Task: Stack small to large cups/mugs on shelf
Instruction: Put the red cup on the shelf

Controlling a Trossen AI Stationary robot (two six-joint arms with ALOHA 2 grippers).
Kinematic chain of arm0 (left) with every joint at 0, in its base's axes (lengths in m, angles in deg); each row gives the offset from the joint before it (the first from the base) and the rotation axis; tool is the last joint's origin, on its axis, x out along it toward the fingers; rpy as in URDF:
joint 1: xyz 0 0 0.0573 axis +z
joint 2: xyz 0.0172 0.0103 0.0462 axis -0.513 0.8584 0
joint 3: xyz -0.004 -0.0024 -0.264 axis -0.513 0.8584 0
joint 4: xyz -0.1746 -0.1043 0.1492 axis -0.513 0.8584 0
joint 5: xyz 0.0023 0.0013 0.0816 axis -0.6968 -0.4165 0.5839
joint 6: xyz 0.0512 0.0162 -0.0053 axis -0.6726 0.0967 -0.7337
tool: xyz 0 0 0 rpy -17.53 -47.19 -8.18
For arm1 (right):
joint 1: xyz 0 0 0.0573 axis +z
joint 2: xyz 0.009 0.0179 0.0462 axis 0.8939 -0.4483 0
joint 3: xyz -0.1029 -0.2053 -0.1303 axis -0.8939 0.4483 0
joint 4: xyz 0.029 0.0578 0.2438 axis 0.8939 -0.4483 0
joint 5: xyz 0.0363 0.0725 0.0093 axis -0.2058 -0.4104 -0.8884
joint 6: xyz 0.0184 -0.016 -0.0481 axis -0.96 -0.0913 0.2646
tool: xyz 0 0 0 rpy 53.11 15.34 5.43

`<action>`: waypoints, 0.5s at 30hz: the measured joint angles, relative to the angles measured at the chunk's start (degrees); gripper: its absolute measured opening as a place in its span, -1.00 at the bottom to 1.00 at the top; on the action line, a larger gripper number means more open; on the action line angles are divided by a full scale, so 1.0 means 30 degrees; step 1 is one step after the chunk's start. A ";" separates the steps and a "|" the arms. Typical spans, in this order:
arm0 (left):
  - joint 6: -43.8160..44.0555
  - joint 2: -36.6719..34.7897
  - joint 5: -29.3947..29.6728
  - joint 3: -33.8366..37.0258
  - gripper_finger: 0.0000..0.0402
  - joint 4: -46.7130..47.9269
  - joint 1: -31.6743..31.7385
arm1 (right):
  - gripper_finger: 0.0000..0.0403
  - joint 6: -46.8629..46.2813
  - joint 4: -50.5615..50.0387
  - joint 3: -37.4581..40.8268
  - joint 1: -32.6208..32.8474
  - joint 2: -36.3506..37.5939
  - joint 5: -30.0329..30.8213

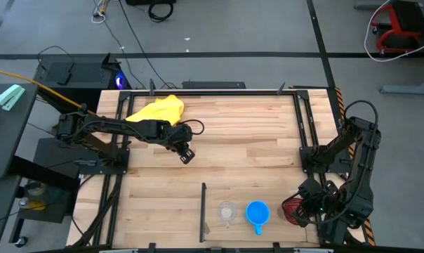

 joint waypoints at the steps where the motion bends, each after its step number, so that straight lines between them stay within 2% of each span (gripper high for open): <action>1: 0.0000 0.0000 0.0000 0.0000 -0.93 0.0007 0.0000 | -0.64 -0.0018 0.0000 0.0000 0.0000 0.0000 0.0013; 15: -0.0004 0.0000 0.0000 0.0000 -0.90 0.0007 0.0000 | -0.36 -0.1064 0.0007 0.0168 -0.0080 0.0007 0.0079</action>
